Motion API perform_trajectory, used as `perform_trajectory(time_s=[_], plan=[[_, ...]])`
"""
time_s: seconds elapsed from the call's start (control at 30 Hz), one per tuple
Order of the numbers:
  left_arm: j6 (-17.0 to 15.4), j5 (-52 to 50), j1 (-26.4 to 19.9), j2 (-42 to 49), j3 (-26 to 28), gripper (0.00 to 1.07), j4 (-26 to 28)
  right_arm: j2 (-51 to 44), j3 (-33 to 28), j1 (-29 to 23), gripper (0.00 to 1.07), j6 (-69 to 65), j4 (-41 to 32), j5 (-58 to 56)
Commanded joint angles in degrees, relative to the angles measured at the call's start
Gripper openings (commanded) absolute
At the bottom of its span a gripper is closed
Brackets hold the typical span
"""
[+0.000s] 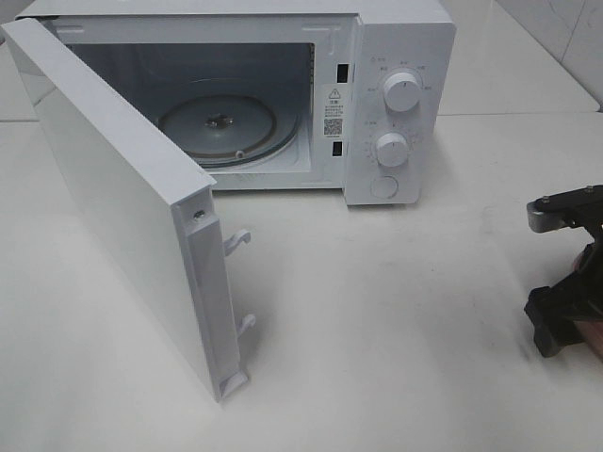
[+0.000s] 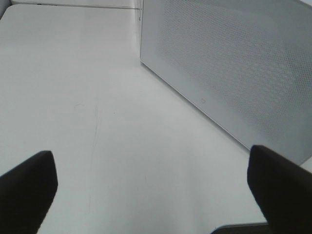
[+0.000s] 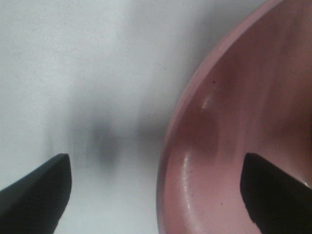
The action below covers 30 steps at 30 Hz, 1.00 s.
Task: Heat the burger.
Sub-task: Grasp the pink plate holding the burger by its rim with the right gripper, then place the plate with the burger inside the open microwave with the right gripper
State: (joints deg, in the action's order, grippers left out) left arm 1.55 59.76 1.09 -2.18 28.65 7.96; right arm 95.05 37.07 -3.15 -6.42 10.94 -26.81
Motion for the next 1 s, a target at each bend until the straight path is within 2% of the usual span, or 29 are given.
perform_trajectory(time_s=[0.03, 0.1, 0.2, 0.23, 0.3, 0.33, 0.4, 0.47, 0.57, 0.63, 0.73, 0.77, 1.0], plan=[[-0.06, -0.46, -0.11, 0.17, -0.11, 0.98, 0.57, 0.86, 0.0, 0.29, 0.85, 0.0, 0.63, 1.03], [-0.06, -0.46, -0.11, 0.17, -0.11, 0.98, 0.57, 1.49, 0.0, 0.29, 0.78, 0.0, 0.63, 1.26], [-0.06, -0.46, -0.11, 0.17, -0.11, 0.98, 0.57, 1.49, 0.0, 0.29, 0.75, 0.0, 0.63, 1.2], [-0.06, -0.46, -0.11, 0.17, -0.11, 0.98, 0.57, 1.49, 0.0, 0.29, 0.67, 0.0, 0.63, 1.15], [-0.06, -0.46, -0.11, 0.17, -0.11, 0.98, 0.57, 1.49, 0.0, 0.29, 0.64, 0.0, 0.63, 1.15], [-0.06, -0.46, -0.11, 0.17, -0.11, 0.98, 0.57, 1.49, 0.0, 0.29, 0.55, 0.0, 0.63, 1.15], [-0.06, -0.46, -0.11, 0.17, -0.11, 0.98, 0.57, 1.55, 0.0, 0.29, 0.51, 0.0, 0.63, 1.15], [-0.06, -0.46, -0.11, 0.17, -0.11, 0.98, 0.57, 2.41, 0.0, 0.29, 0.29, 0.0, 0.74, 1.09], [-0.06, -0.46, -0.11, 0.17, -0.11, 0.98, 0.57, 2.69, 0.0, 0.29, 0.25, 0.0, 0.74, 0.92], [-0.06, -0.46, -0.11, 0.17, -0.11, 0.98, 0.57, 4.24, 0.0, 0.29, 0.09, -0.23, 0.74, 0.92], [-0.06, -0.46, -0.11, 0.17, -0.11, 0.98, 0.57, 4.35, 0.0, 0.29, 0.06, -0.63, 0.74, 0.92], [-0.06, -0.46, -0.11, 0.17, -0.11, 0.98, 0.57, 4.35, 0.0, 0.29, 0.0, -1.72, 0.74, 0.8], [-0.06, -0.46, -0.11, 0.17, -0.11, 0.98, 0.57, 4.35, 0.74, 0.11, 0.0, -2.58, 0.74, -1.32]])
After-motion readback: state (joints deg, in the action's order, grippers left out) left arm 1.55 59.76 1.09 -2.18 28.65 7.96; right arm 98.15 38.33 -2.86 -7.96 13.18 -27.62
